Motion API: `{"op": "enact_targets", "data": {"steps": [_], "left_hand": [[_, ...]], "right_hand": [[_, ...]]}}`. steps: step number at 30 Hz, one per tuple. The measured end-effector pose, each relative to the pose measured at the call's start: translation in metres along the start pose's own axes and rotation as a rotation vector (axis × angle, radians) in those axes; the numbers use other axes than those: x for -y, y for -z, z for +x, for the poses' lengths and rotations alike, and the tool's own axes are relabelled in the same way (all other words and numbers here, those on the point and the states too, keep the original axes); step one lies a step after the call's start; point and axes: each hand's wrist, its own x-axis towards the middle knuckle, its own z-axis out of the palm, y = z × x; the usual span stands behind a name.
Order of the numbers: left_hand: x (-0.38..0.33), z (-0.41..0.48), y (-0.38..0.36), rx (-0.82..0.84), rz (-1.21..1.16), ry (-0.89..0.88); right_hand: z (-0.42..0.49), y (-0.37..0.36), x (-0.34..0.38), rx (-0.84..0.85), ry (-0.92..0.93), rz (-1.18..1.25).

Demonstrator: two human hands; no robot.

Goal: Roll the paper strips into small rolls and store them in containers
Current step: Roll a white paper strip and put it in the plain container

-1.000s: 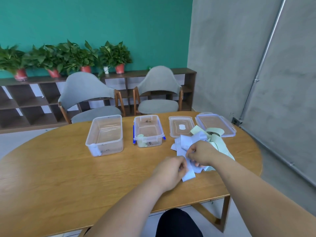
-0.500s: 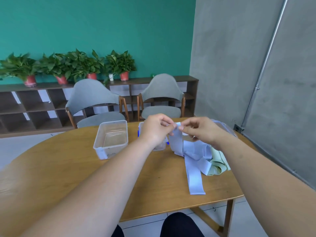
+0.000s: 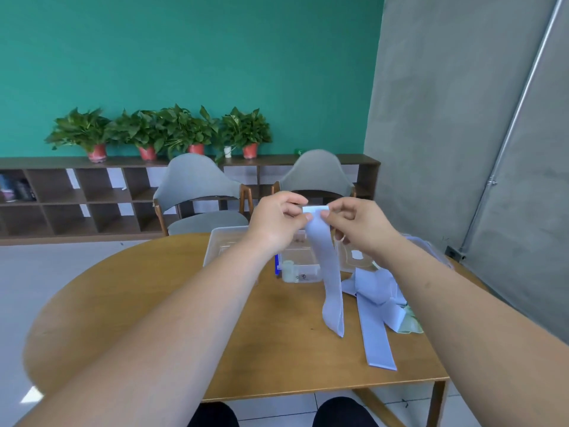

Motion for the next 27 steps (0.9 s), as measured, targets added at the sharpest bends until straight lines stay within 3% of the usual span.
{"op": "enact_targets", "data": {"steps": [7,17,27], "left_hand": [[0.008,-0.010,0.060,0.022,0.057,0.116],[0.009,-0.050,0.162,0.052,-0.062,0.211],[0.053,-0.061,0.231,-0.129,-0.094,0.266]], "right_hand": [[0.004,-0.044,0.029,0.064,0.054,0.033],[0.011,-0.126,0.064,0.200,0.029,0.193],[0.029,-0.226,0.078,0.347,0.056,0.239]]}}
